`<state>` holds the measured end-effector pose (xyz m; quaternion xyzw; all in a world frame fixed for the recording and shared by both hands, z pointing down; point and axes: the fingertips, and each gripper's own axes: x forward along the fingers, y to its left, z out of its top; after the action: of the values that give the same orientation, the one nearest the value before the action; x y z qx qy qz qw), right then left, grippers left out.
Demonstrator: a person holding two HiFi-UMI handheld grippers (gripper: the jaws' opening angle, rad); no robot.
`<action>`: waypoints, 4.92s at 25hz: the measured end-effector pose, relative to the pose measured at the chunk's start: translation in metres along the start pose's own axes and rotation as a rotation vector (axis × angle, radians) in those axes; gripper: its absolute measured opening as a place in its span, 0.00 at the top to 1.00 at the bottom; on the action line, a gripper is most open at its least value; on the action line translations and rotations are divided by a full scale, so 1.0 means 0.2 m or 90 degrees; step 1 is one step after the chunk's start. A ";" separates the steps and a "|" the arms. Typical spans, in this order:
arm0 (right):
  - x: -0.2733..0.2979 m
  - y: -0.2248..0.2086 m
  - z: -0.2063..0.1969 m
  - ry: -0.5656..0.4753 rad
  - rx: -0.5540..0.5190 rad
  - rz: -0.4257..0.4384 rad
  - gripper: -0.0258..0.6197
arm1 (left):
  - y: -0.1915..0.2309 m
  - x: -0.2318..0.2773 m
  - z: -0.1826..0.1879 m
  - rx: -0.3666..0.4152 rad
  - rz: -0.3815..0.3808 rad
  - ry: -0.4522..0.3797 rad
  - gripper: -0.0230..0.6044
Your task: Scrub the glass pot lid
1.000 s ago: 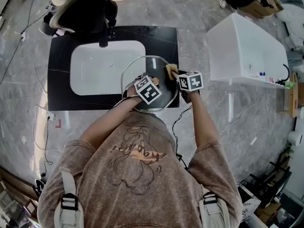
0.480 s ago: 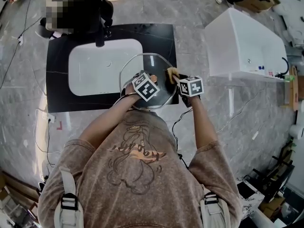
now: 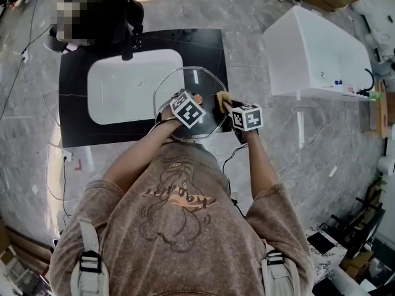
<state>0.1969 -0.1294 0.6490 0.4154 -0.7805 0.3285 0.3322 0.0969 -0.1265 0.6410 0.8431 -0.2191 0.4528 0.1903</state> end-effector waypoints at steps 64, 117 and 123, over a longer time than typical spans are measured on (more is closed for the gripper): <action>-0.06 0.61 -0.30 0.062 -0.025 0.150 0.88 | -0.04 -0.02 -0.05 0.127 -0.043 0.039 0.67; -0.02 0.55 -0.19 0.037 -0.017 0.133 0.88 | 0.06 -0.03 -0.04 -0.113 0.005 0.093 0.67; -0.02 0.57 -0.20 0.041 -0.023 0.137 0.88 | 0.05 -0.02 -0.03 -0.119 -0.001 0.098 0.67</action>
<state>0.1099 -0.0472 0.6417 0.3124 -0.8152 0.3612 0.3277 0.0846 -0.1313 0.6420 0.7845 -0.2444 0.4938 0.2845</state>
